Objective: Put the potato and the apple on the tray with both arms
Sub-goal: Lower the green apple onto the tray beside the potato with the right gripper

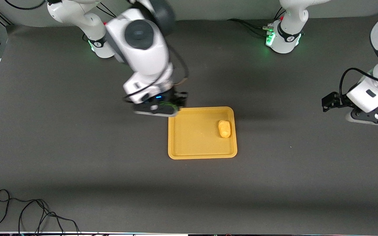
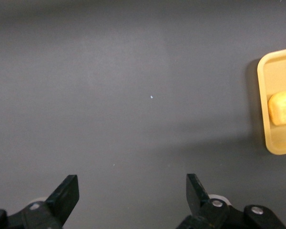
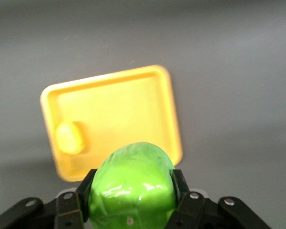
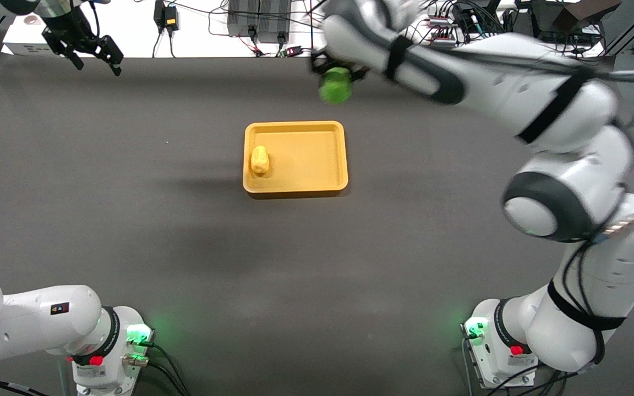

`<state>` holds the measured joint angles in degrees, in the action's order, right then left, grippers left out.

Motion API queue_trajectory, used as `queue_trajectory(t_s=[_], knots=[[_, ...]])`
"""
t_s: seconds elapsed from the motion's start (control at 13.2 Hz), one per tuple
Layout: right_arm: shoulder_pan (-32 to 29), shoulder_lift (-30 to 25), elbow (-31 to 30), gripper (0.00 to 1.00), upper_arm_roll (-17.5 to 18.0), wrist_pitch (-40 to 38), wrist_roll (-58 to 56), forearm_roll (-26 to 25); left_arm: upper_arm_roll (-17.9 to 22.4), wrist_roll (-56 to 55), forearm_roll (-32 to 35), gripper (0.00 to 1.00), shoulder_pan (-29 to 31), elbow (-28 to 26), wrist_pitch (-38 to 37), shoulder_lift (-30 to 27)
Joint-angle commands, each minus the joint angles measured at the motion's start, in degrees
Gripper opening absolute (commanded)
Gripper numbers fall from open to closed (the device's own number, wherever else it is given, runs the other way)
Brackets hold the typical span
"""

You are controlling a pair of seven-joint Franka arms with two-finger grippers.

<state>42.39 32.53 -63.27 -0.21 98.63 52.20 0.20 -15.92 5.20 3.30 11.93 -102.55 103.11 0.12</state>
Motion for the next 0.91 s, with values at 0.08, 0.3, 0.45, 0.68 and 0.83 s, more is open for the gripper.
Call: queue_trajectory(t_s=[0.08,0.3,0.45,0.68,0.83], knots=[[3.9,13.7,8.3,0.49,-1.0,6.2,4.0,-0.8,-0.3,4.3,0.2,1.00,1.5,-0.3,1.1,-2.0],[4.5,20.4,6.4,0.49,-1.0,13.6,4.2,-6.3,-0.1,4.0,1.2,1.00,1.9,1.6,-1.1,-1.7],[4.5,21.7,1.5,0.50,-1.0,21.6,4.2,-6.4,0.2,4.4,1.4,1.00,2.0,1.8,-3.5,-1.5],[4.5,23.6,-0.4,0.51,-1.0,26.2,4.2,-6.2,0.9,4.4,1.3,1.00,4.1,2.2,-1.4,1.3],[4.5,24.4,-0.5,0.51,-1.1,26.3,4.3,-6.3,1.0,4.4,1.4,1.00,4.9,2.2,-2.4,0.9]])
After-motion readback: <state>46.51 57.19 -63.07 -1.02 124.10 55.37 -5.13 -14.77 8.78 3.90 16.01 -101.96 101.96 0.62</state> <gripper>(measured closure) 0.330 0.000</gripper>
